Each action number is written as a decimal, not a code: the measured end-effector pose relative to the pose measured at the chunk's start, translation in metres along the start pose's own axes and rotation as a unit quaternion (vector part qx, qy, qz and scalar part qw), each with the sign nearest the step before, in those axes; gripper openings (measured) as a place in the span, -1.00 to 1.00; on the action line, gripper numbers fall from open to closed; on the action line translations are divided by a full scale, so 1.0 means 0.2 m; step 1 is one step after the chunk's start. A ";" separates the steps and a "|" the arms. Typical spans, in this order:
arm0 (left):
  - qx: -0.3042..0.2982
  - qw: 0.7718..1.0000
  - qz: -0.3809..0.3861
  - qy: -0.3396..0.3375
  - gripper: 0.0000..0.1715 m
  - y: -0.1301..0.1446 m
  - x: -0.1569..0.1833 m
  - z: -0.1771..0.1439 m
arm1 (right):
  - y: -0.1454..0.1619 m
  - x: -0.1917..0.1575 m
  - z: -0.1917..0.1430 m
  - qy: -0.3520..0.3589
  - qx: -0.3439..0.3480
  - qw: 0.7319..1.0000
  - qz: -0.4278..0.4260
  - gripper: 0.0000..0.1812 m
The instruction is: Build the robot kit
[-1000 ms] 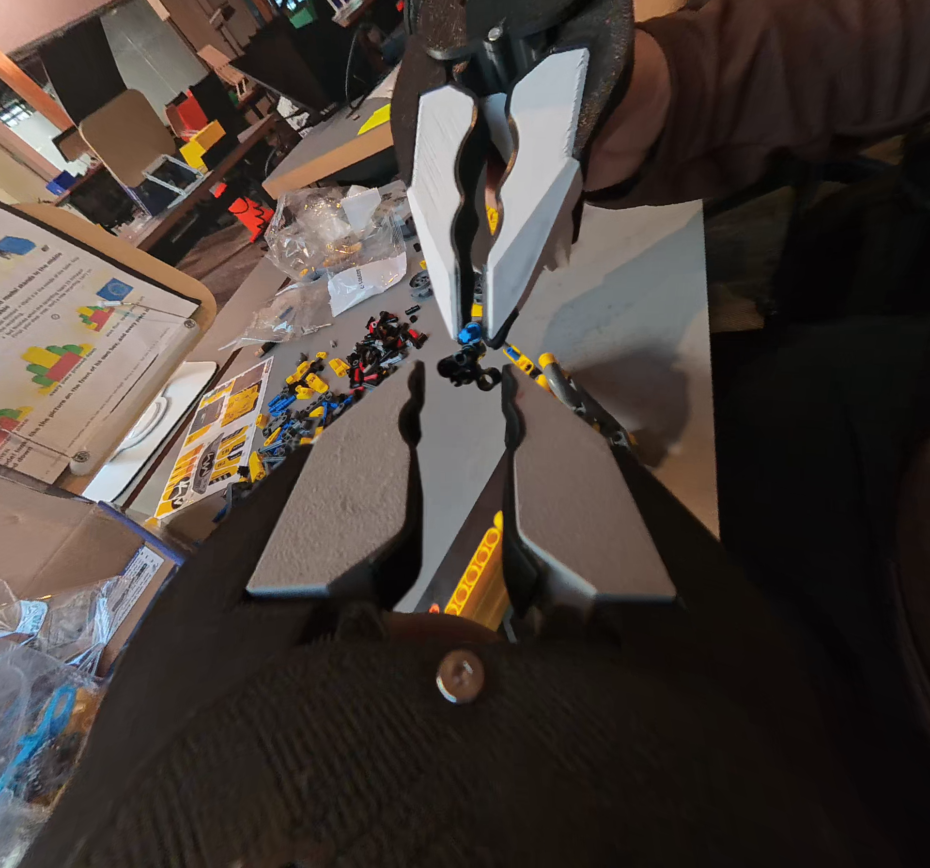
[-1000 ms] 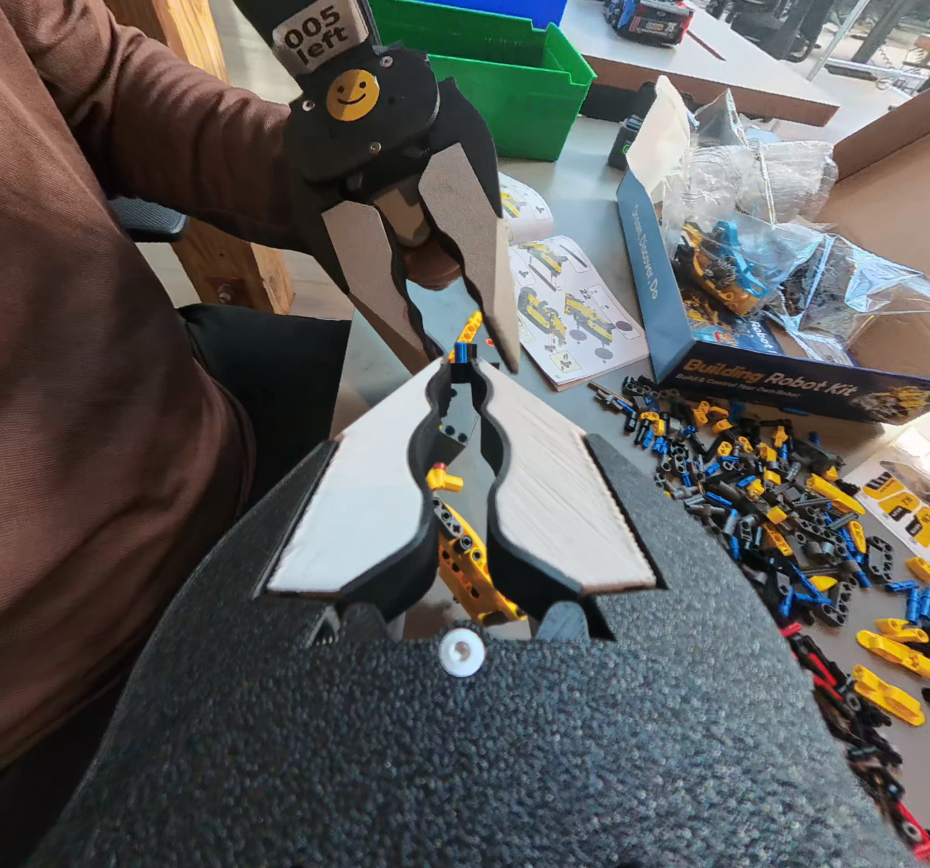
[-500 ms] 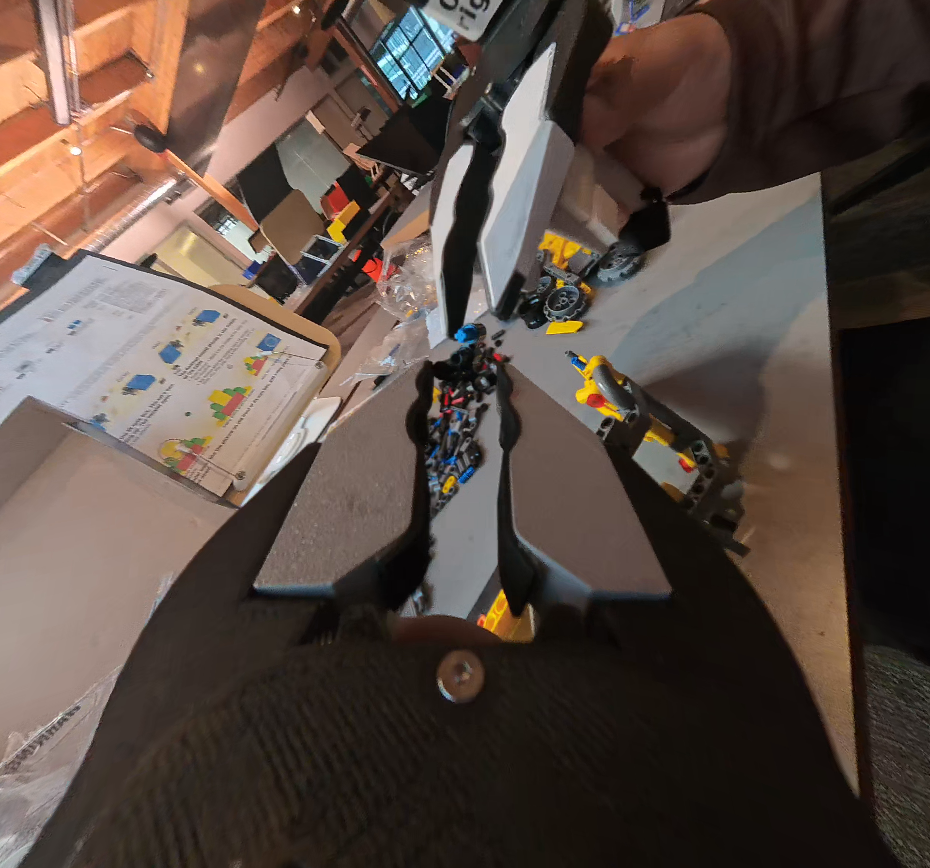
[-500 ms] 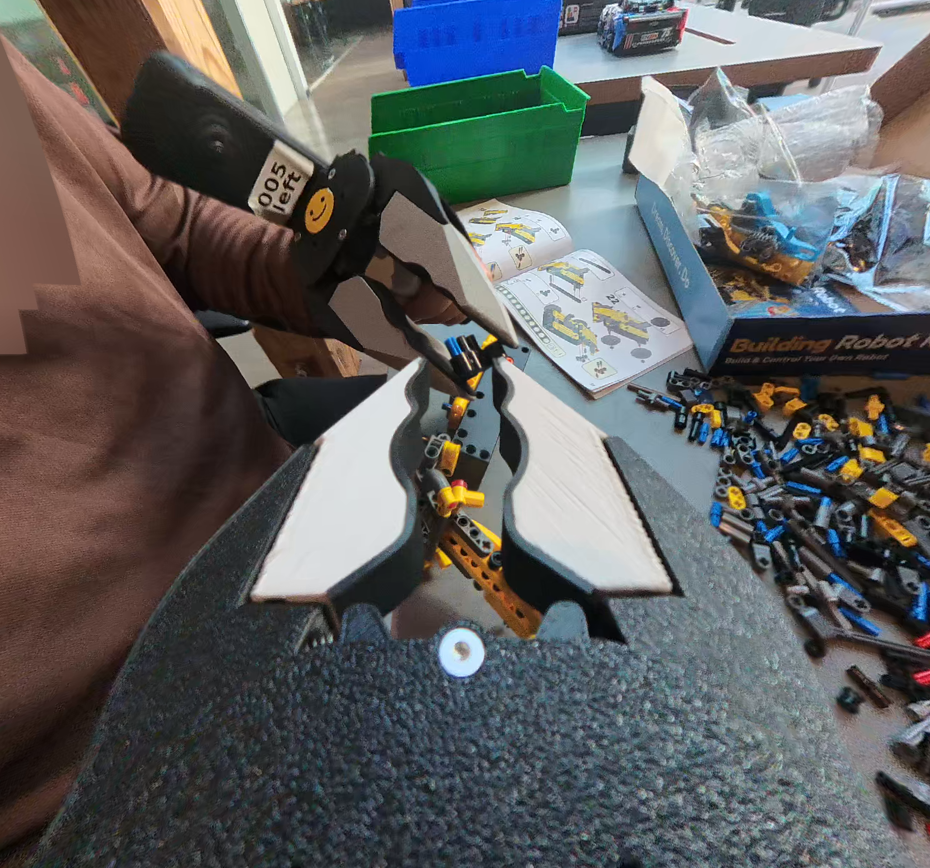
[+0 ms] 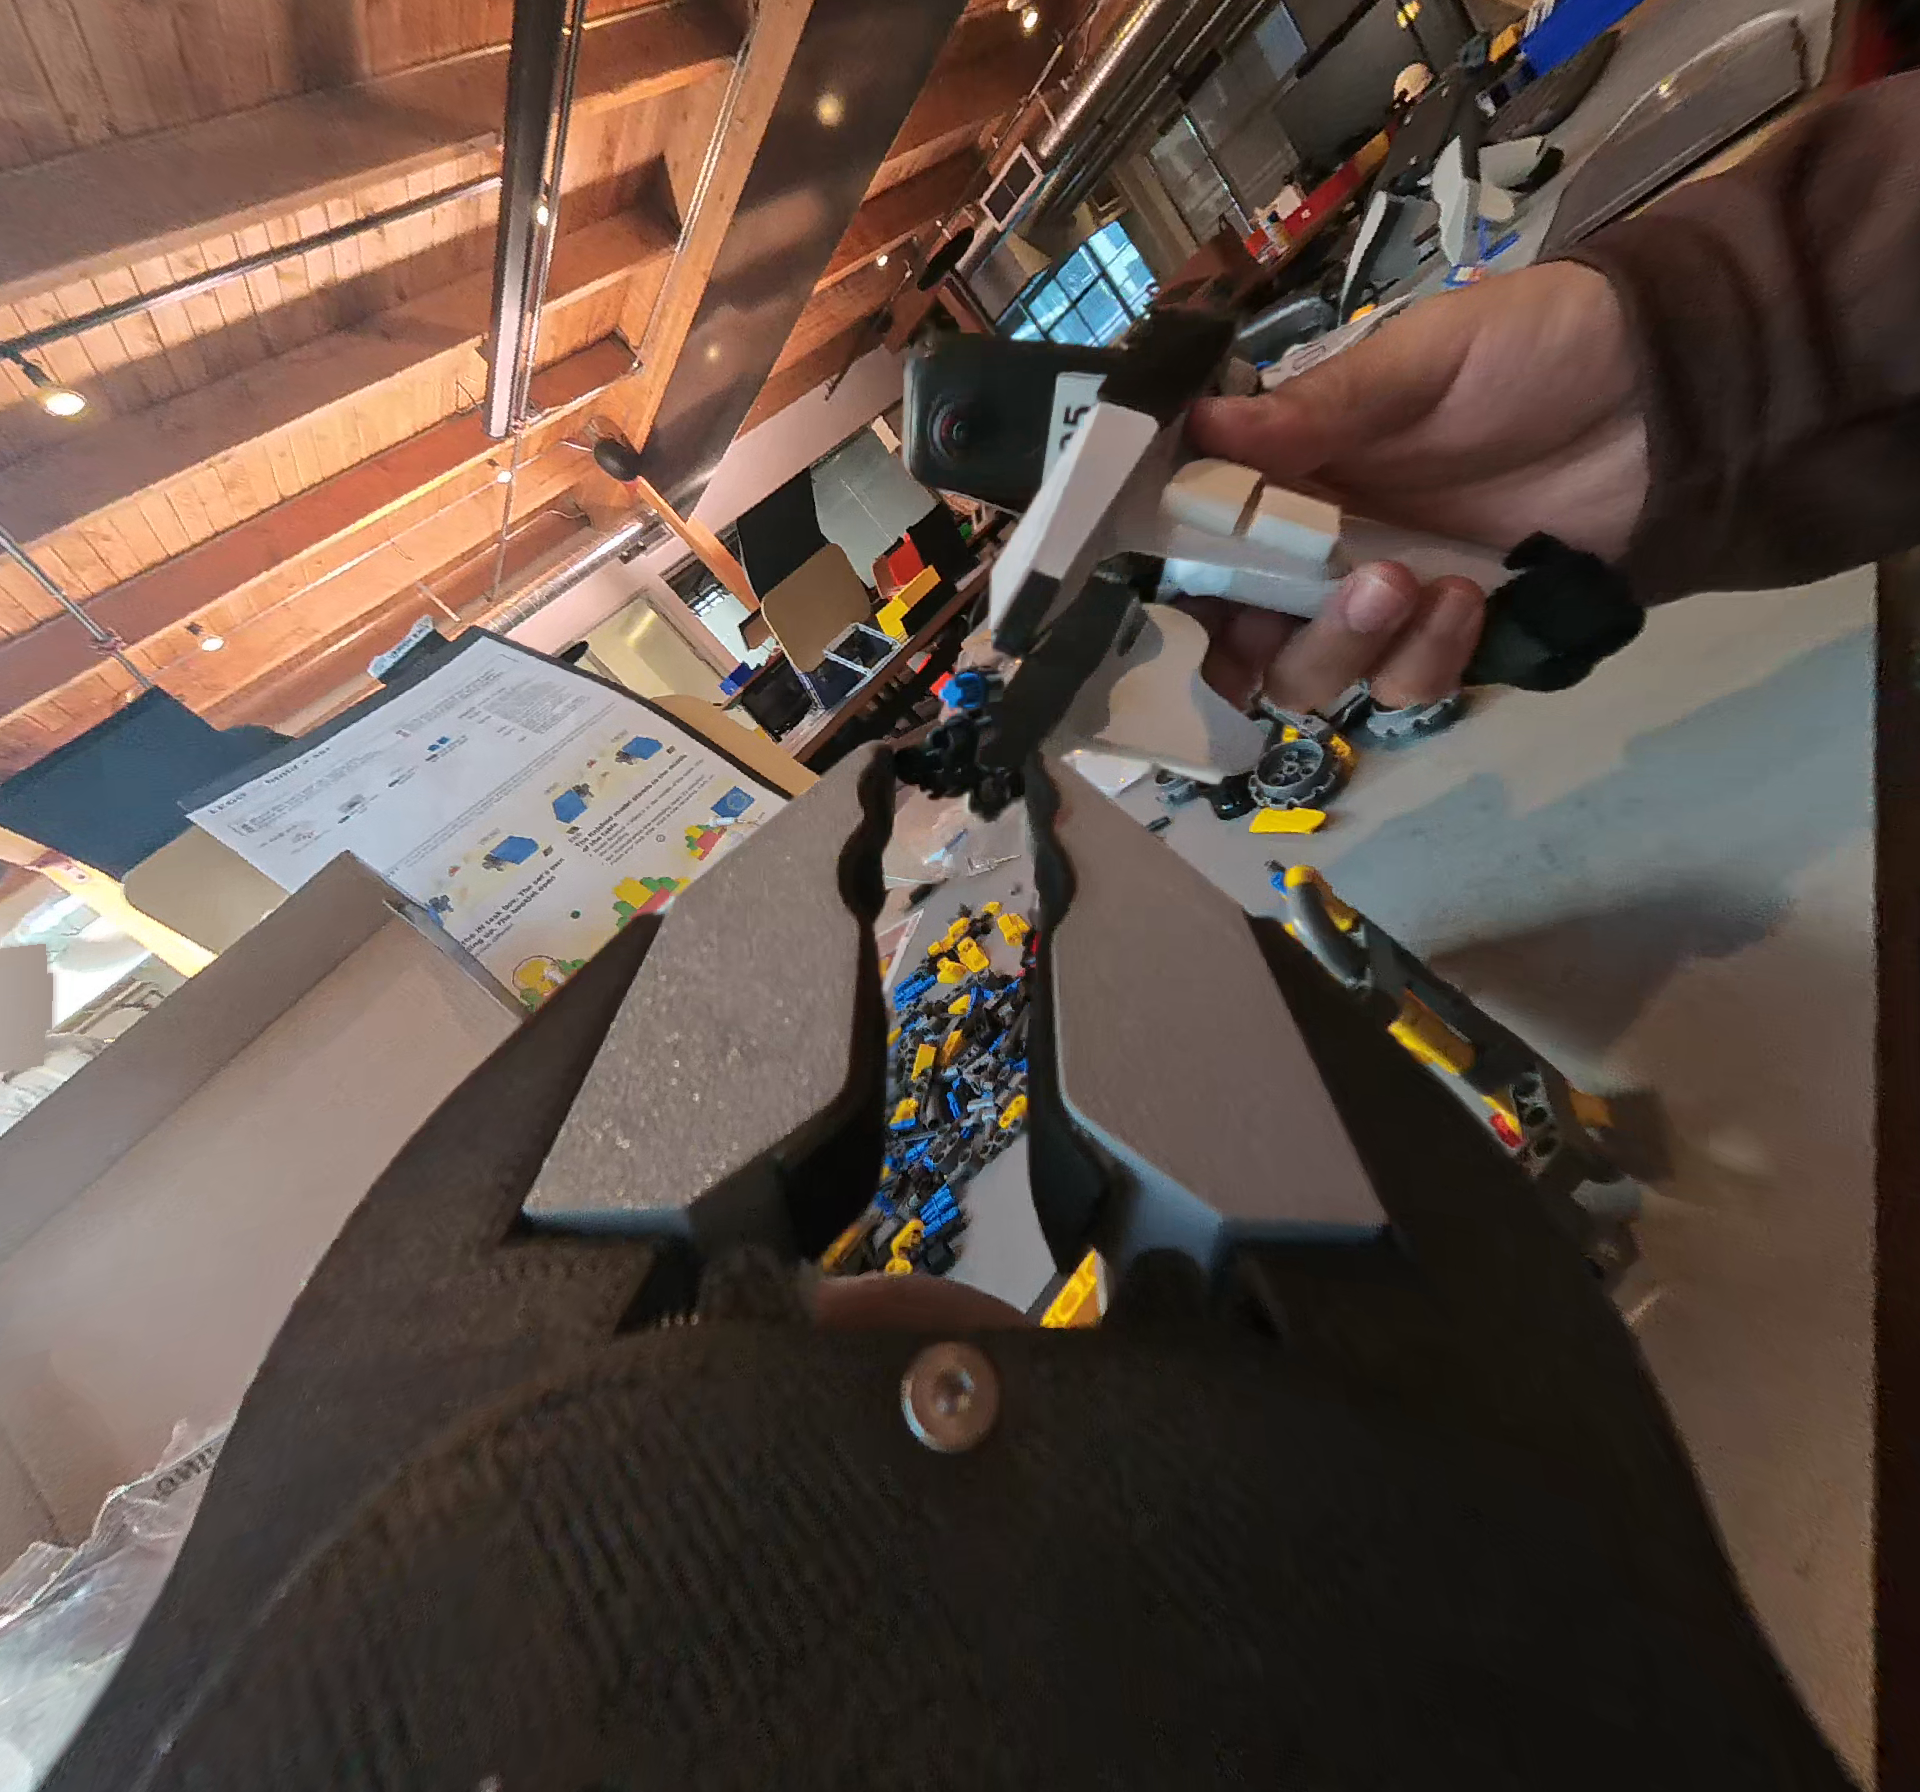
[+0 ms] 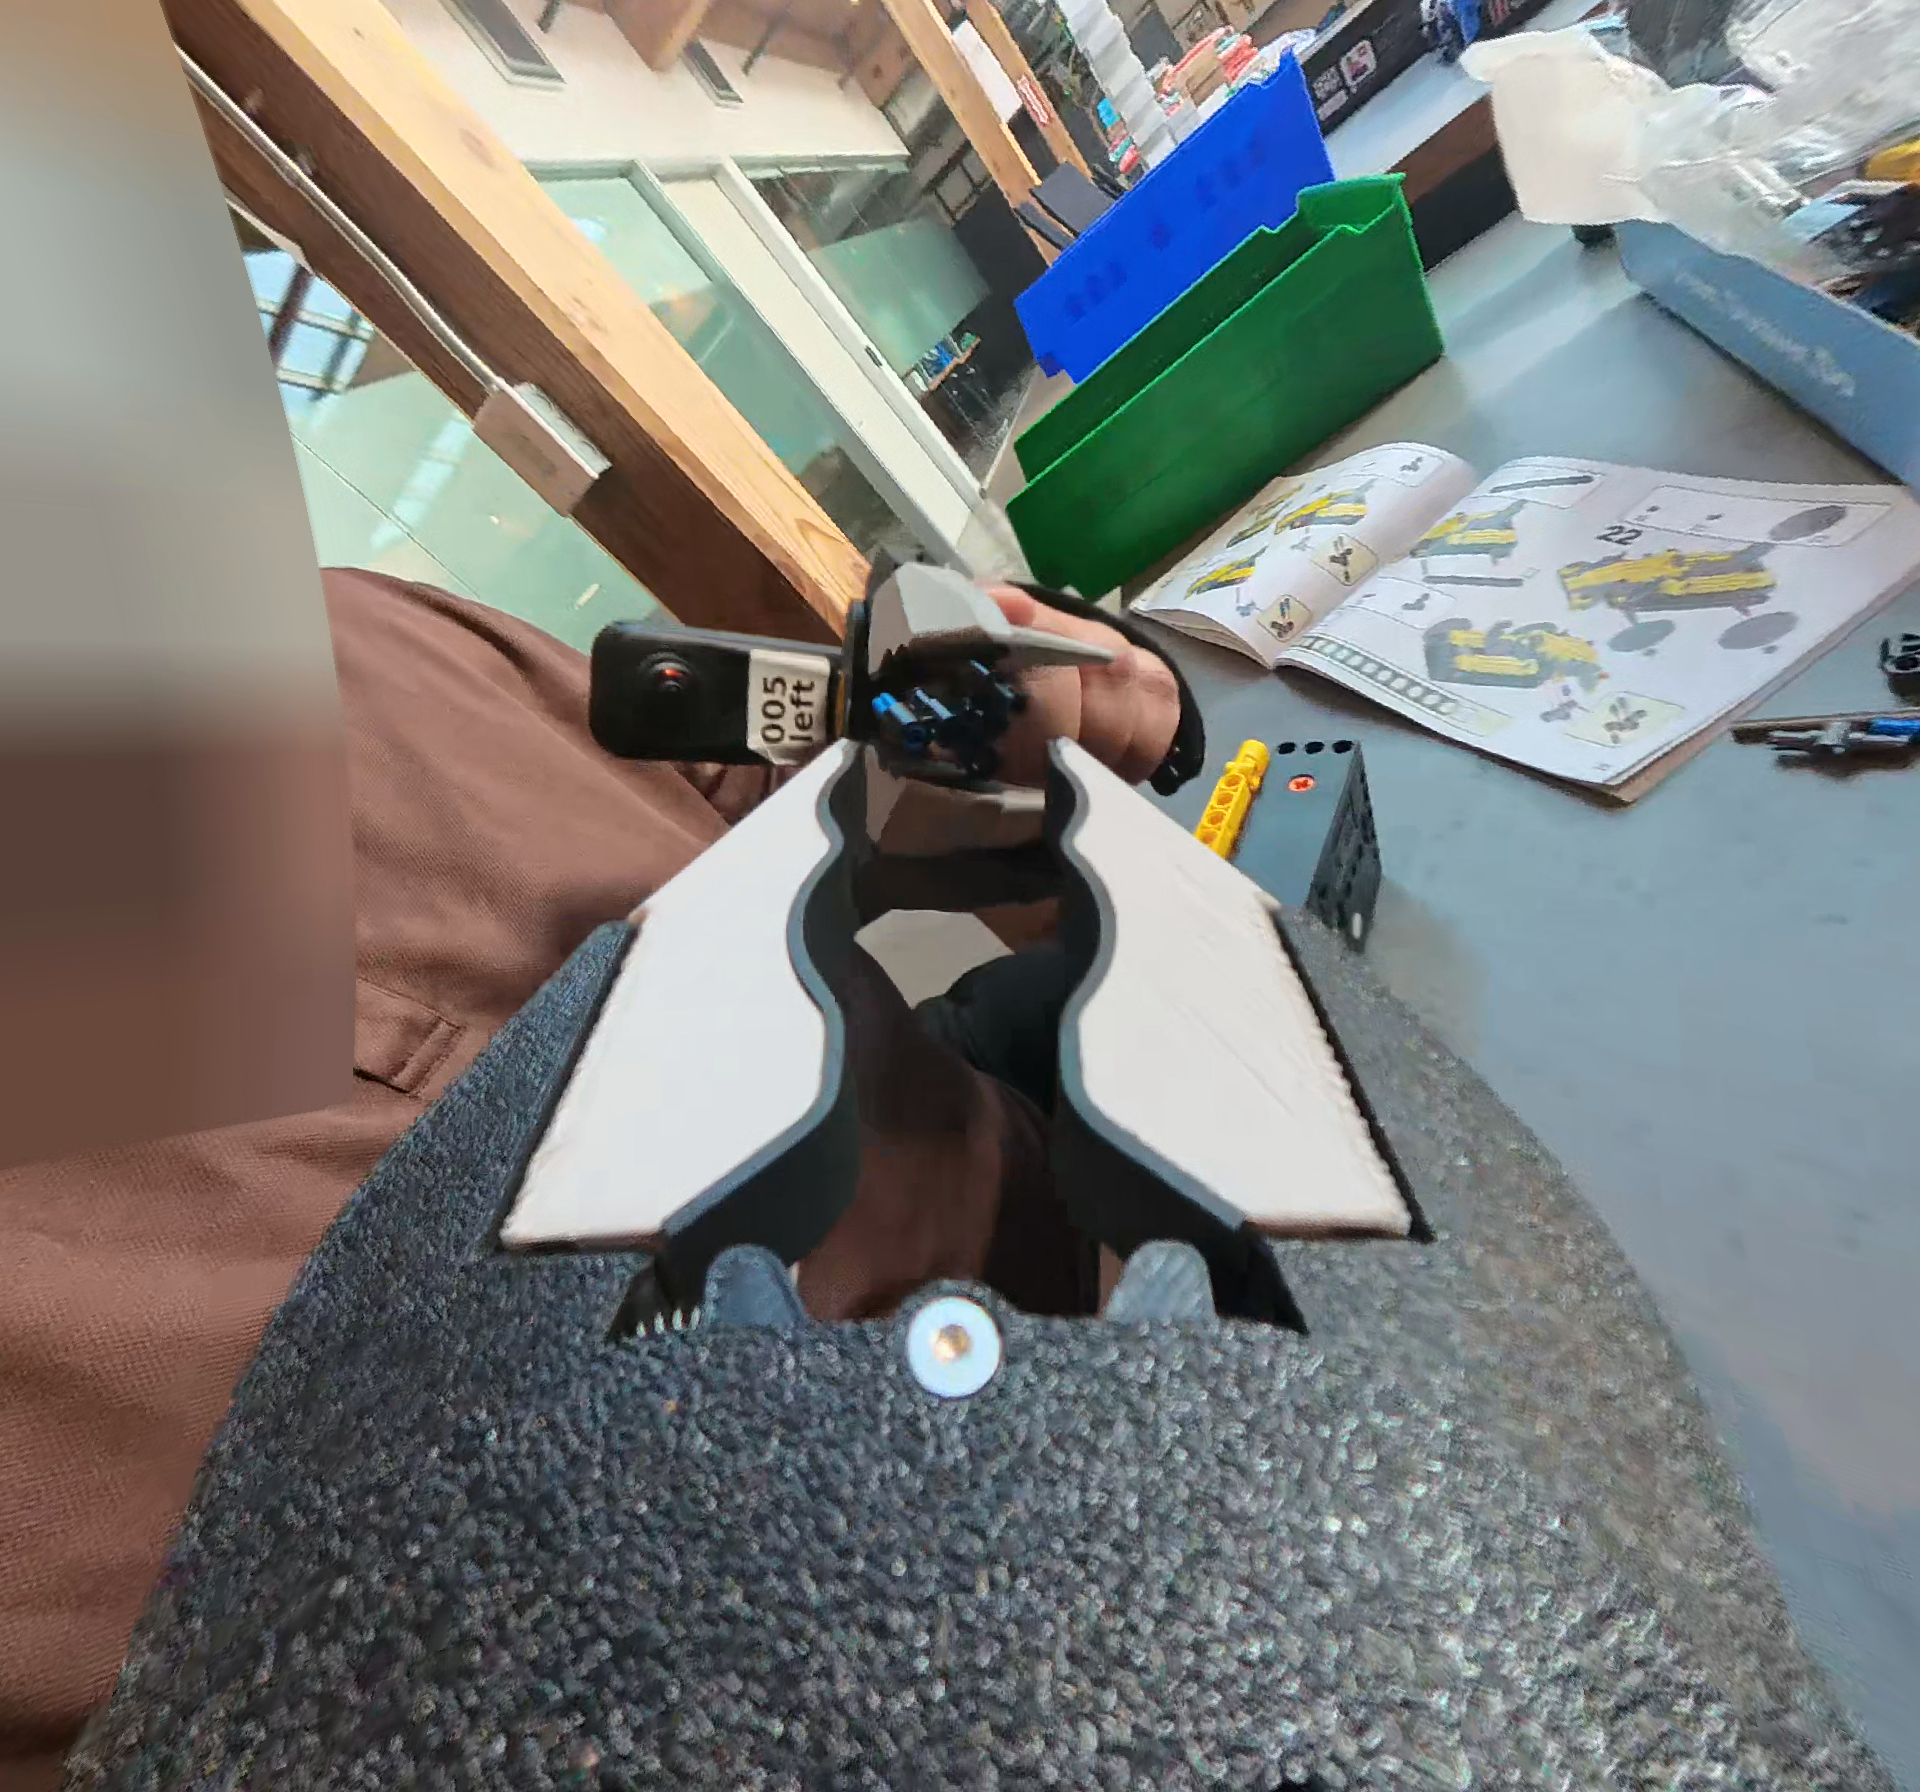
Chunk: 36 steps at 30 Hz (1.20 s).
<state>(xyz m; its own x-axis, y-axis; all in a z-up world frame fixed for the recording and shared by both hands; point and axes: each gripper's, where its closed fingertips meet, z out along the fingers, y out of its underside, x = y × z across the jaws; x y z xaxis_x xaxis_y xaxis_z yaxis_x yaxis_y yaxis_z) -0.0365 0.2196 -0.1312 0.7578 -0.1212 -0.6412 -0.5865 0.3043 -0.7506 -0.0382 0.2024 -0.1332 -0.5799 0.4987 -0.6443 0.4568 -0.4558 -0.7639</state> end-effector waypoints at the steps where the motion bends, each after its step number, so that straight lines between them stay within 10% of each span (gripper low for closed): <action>1: 0.000 1.000 0.007 -0.007 -0.74 0.00 0.00 0.00 | -0.01 -0.02 0.01 -0.014 0.005 1.000 0.008 -0.66; 20: 0.009 0.998 -0.005 -0.068 -0.75 -0.03 -0.07 -0.01 | -0.07 -0.03 0.06 -0.059 0.061 0.993 0.084 -0.78; 28: -0.075 0.990 -0.119 0.025 -0.58 0.14 0.01 -0.01 | -0.04 0.11 0.02 0.102 -0.014 0.995 0.001 -0.77; 36: -0.122 0.934 -0.281 0.185 -0.70 0.22 0.01 -0.12 | 0.11 0.25 -0.03 0.271 -0.197 0.934 -0.127 -0.78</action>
<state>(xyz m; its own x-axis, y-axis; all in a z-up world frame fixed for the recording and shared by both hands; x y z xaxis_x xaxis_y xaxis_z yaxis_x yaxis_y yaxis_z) -0.0667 0.2107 -0.1689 0.8410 -0.5292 -0.1121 -0.2079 -0.1250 -0.9701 -0.0539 0.2216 -0.1832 -0.3261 0.9019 -0.2834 0.6255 -0.0189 -0.7800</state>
